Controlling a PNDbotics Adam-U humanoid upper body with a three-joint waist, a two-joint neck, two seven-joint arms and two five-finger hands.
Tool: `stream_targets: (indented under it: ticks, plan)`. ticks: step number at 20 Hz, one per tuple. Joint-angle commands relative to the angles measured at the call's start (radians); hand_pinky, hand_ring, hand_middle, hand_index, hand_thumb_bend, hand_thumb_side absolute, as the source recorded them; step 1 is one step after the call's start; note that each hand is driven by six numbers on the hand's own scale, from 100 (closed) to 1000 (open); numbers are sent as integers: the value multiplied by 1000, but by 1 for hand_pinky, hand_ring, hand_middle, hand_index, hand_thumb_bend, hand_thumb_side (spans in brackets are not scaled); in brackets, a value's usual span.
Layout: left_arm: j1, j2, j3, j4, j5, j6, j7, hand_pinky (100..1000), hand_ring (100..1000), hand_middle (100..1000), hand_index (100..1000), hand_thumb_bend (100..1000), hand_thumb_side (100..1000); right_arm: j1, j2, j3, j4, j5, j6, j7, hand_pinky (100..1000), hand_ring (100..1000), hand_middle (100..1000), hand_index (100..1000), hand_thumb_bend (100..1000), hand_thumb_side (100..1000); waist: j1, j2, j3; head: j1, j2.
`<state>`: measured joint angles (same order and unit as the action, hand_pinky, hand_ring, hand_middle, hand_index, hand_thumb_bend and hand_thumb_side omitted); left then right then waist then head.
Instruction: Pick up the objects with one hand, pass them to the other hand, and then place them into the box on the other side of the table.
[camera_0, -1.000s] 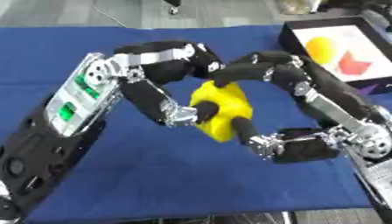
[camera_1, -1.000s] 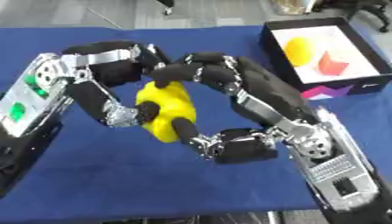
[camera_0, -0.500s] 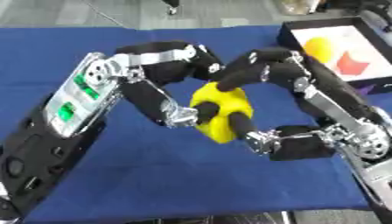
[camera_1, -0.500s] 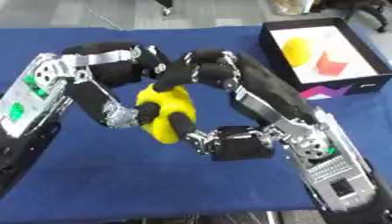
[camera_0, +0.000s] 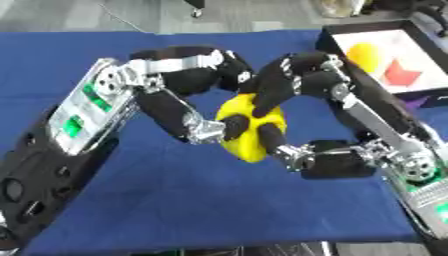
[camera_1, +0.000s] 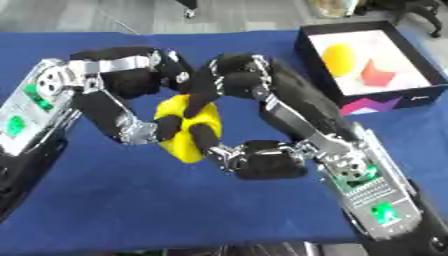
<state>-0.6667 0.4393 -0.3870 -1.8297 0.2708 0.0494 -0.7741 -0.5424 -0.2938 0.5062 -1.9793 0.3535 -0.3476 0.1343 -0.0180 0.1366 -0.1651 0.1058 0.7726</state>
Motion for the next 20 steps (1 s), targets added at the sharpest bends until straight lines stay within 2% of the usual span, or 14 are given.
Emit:
stream_targets:
  ticks: [1, 4, 5, 6, 8, 10, 13, 17, 20]
  plan:
    - [-54, -12, 1, -60, 23, -2, 7, 788, 540, 466, 596, 229, 359, 0, -13, 12, 66, 40, 22, -26, 454, 494, 347, 476, 100, 100, 1, -21, 1, -4, -3]
    - [-60, -12, 3, -50, 14, 2, 19, 799, 588, 529, 665, 431, 579, -3, -11, 12, 79, 59, 33, -63, 434, 470, 290, 383, 100, 100, 1, -22, 2, -6, -3]
    - [-63, -12, 3, -45, 12, 4, 24, 800, 590, 532, 668, 437, 588, -4, -10, 13, 84, 64, 35, -73, 433, 469, 288, 377, 100, 100, 1, -23, 2, -7, -3]
    - [-67, -12, 4, -42, 9, 4, 29, 805, 607, 552, 690, 482, 652, -4, -9, 14, 88, 68, 36, -81, 423, 460, 271, 334, 100, 100, 1, -23, 3, -7, -3]
    - [-77, -12, 13, -33, -2, 3, 43, 808, 619, 568, 707, 521, 697, -5, -9, 14, 97, 74, 37, -94, 416, 454, 264, 319, 100, 100, 1, -24, 4, -10, -3]
    - [-86, -9, 27, -27, -15, -2, 60, 809, 548, 576, 714, 534, 744, -4, -9, 11, 105, 80, 36, -104, 412, 452, 260, 316, 100, 100, 1, -25, 5, -12, -3]
    - [-95, -8, 55, -4, -34, -6, 95, 809, 537, 581, 720, 539, 785, -4, -12, 3, 113, 88, 34, -116, 411, 451, 259, 316, 100, 100, 1, -26, 6, -15, -3]
    - [-109, -5, 100, 30, -48, -12, 154, 812, 531, 600, 732, 575, 843, -8, -22, -15, 116, 94, 39, -134, 412, 451, 259, 316, 100, 100, -1, -29, 9, -23, -3]
    - [-126, 3, 137, 64, -62, -18, 191, 827, 571, 650, 755, 629, 866, -17, -38, -27, 111, 89, 44, -145, 412, 452, 259, 316, 100, 100, -3, -33, 12, -28, -3]
